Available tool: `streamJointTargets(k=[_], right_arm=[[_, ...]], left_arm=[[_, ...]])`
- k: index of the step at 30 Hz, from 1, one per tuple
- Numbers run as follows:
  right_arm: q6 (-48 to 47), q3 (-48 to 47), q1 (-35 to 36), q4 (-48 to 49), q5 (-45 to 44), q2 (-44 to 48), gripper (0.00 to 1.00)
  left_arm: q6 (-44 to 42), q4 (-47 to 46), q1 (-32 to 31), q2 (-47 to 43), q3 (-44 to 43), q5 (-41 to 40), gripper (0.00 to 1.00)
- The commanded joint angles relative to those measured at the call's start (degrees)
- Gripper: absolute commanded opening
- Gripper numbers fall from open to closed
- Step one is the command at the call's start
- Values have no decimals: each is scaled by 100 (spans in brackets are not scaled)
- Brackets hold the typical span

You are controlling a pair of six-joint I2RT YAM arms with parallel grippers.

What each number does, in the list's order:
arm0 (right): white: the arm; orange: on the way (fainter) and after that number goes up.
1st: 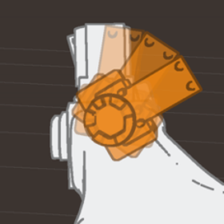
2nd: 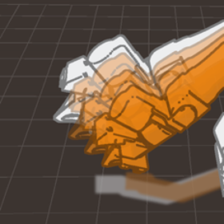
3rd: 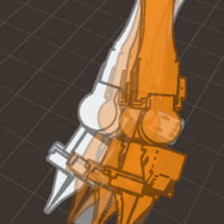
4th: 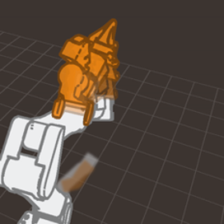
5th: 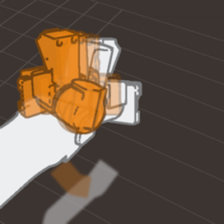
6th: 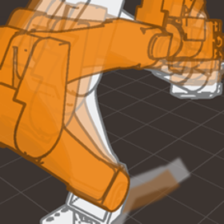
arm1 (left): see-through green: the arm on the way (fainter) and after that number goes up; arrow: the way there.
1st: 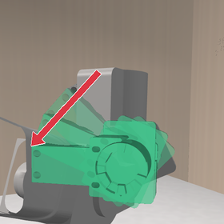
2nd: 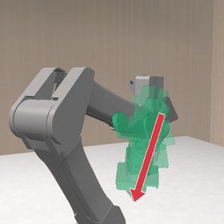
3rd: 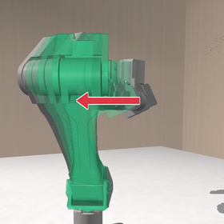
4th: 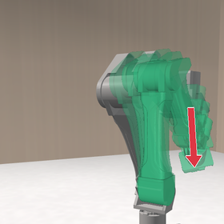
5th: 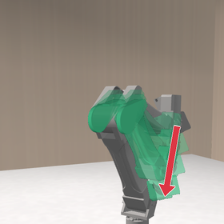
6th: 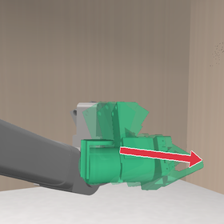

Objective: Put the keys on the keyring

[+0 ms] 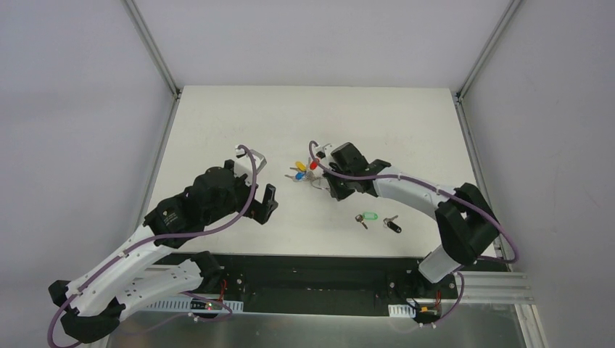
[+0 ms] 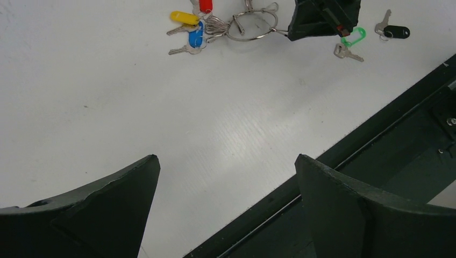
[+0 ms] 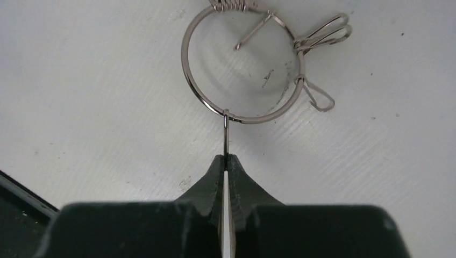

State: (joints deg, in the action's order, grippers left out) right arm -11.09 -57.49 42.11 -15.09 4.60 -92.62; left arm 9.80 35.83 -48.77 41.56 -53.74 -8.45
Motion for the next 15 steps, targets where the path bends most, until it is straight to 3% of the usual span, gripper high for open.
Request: streamJointTargets(k=[1,6,15], right_arm=[[178,-535,231,-823,-358,735,0],[523,-1032,409,-1672,-262,1011,0],[1210,-2148,788,-3361,105,1061,0]], left_arm=[[-280,-146,-24,-99,-5,525,96],[-327,-147,-23,-14,-115,767,94],[-673,-161,-18,-125,-354,2097,88]])
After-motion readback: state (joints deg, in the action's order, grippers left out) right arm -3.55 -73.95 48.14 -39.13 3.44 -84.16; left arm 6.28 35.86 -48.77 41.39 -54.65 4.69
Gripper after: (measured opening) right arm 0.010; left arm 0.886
